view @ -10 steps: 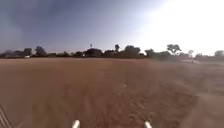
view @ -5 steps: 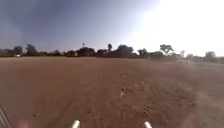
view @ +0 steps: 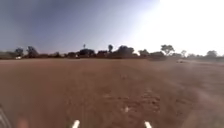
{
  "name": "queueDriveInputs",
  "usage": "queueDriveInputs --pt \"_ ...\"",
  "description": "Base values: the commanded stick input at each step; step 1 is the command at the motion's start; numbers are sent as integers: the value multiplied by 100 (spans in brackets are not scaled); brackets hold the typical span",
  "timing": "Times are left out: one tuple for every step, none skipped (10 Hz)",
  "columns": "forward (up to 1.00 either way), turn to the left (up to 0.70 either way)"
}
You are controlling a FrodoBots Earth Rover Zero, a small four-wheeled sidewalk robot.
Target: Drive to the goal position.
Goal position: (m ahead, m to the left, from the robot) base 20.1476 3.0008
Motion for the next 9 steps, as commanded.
queueDriveInputs --pt "100 0" --pt "100 0" --pt "100 0" --pt "100 0" --pt "100 0" --pt "100 0" --pt "100 0" --pt "100 0" --pt "100 0"
